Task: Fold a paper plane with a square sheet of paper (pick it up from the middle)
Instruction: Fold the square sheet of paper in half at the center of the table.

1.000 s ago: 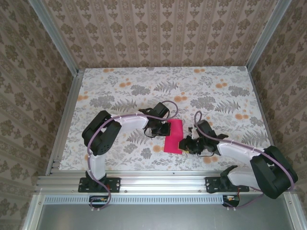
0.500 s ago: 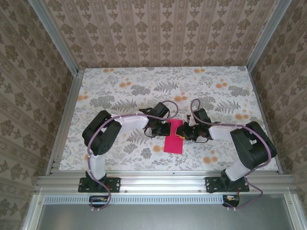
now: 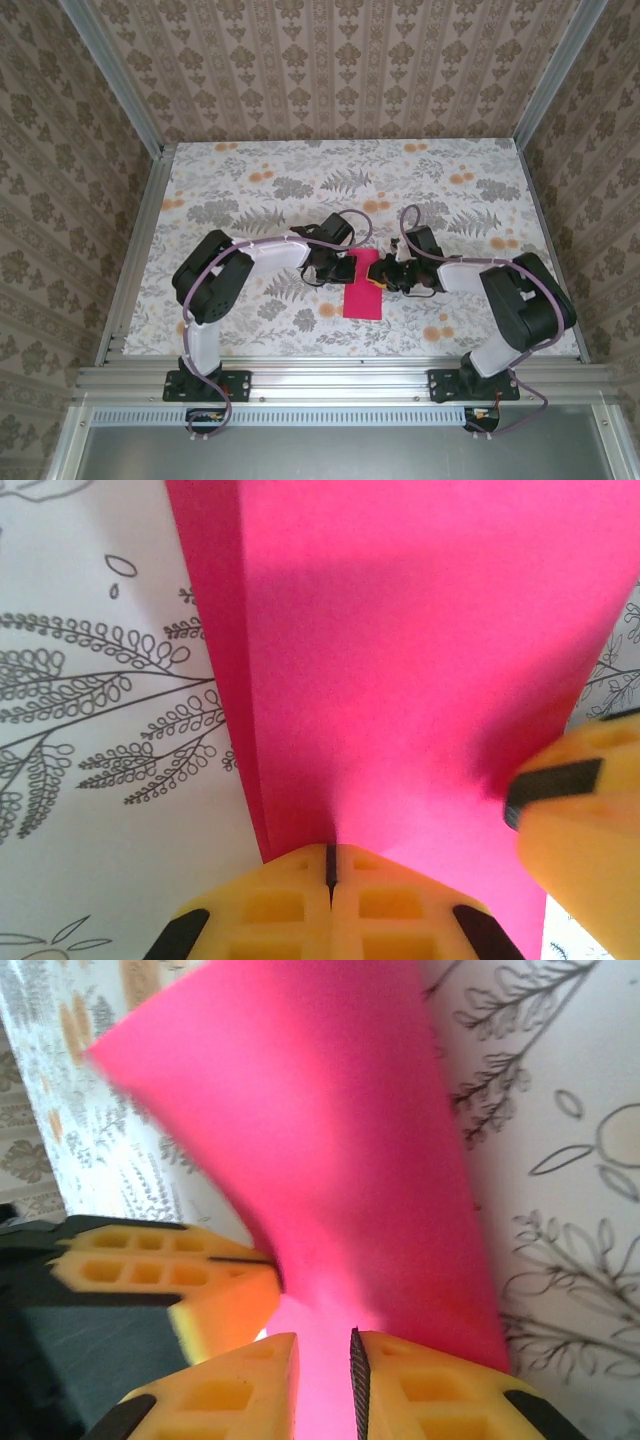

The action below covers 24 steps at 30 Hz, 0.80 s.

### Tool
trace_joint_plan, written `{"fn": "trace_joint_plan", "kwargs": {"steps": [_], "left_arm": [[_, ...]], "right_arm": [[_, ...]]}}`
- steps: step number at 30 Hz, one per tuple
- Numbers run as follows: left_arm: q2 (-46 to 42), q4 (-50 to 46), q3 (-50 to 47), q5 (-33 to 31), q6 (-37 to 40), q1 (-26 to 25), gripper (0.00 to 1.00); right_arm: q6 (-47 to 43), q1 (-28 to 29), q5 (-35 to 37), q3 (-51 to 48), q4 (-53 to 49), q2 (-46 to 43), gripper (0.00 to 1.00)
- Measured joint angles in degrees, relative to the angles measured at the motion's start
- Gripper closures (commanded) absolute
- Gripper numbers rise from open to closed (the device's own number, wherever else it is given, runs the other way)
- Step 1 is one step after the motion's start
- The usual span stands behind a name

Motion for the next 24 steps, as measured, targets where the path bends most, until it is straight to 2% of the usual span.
{"fn": "trace_joint_plan", "kwargs": {"steps": [7,15,24], "left_arm": [[0.17,-0.48,0.44,-0.15,0.13,-0.04,1.0],[0.37,-1.29,0.96,-0.2,0.37,-0.07,1.0],[0.37,-1.31,0.96,-0.22,0.44,-0.07,1.0]], "right_arm": [[-2.69,-0.76,-0.15,4.63,-3.37,-1.16,0.76],[-4.02,-2.67,-0.74,4.9,-2.97,6.43,0.77],[-3.85,-2.82,-0.85,4.74,-4.09,3.63,0.76]]}}
